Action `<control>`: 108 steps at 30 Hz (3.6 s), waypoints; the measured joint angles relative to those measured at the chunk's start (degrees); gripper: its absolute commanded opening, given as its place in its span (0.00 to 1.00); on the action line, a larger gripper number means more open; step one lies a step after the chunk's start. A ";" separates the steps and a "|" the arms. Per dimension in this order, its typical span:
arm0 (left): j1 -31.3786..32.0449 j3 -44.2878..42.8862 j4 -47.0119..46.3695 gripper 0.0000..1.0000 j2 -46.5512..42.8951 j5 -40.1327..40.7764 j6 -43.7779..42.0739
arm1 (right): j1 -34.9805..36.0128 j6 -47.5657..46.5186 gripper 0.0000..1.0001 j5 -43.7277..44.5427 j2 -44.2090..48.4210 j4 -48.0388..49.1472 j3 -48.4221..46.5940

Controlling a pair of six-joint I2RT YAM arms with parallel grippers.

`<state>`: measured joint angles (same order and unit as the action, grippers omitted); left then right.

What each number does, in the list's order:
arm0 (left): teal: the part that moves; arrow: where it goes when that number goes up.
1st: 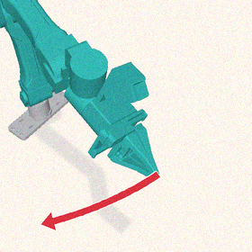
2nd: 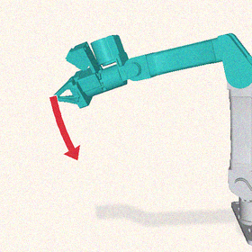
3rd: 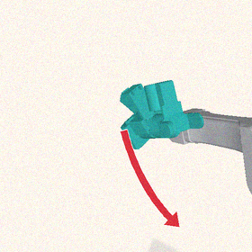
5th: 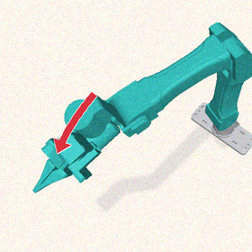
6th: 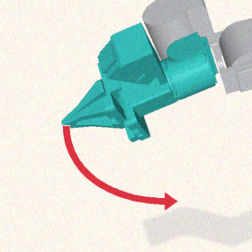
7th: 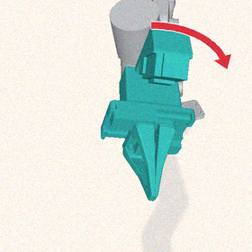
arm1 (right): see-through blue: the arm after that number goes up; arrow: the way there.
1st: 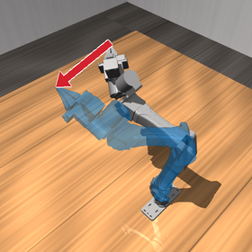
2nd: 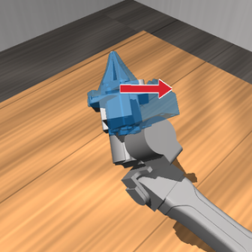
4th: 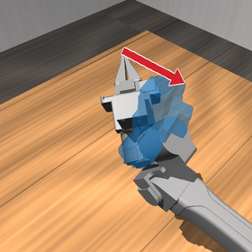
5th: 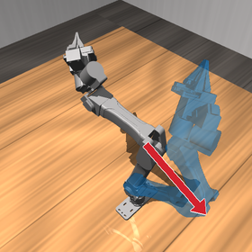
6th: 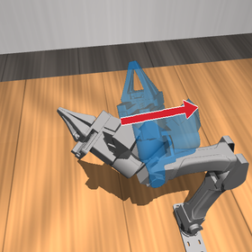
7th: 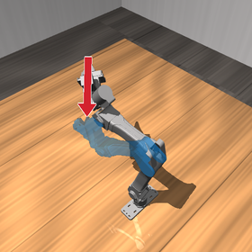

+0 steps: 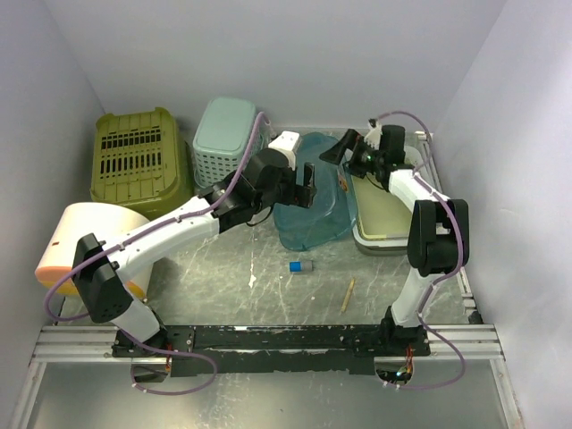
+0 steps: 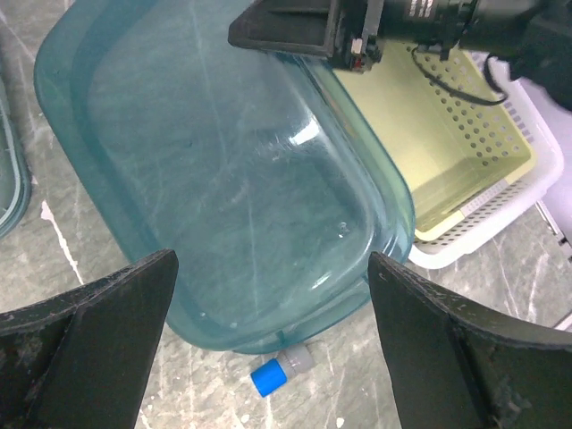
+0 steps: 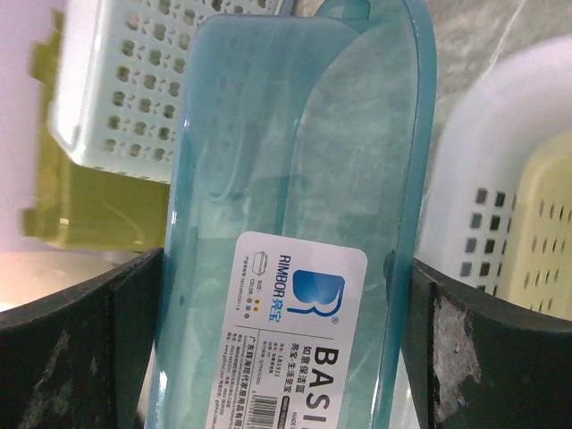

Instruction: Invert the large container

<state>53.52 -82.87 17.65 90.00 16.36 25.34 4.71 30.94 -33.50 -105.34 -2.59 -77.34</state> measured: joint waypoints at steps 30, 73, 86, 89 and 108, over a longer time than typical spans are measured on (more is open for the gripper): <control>-3.26 -0.20 2.05 1.00 0.00 -3.76 -2.47 | -6.03 33.70 1.00 -17.79 -0.13 40.89 15.32; -6.64 18.71 -5.84 1.00 10.82 -20.72 5.66 | 3.67 -12.44 0.52 39.19 15.32 -22.40 6.45; -11.72 -1.03 -5.35 1.00 25.86 -21.07 0.33 | 2.23 -14.95 0.47 34.12 10.88 -23.08 7.74; -12.02 -1.55 -4.94 1.00 25.18 -20.24 -0.61 | 2.05 -15.32 0.39 34.12 9.38 -23.19 8.28; -9.42 -3.45 4.04 1.00 -3.67 -11.45 -5.84 | 1.77 -11.61 0.00 37.05 19.04 -23.56 5.22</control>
<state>44.10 -86.32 21.69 86.32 4.91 19.51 6.48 19.33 3.55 -86.30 -26.15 -72.12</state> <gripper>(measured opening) 0.998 0.043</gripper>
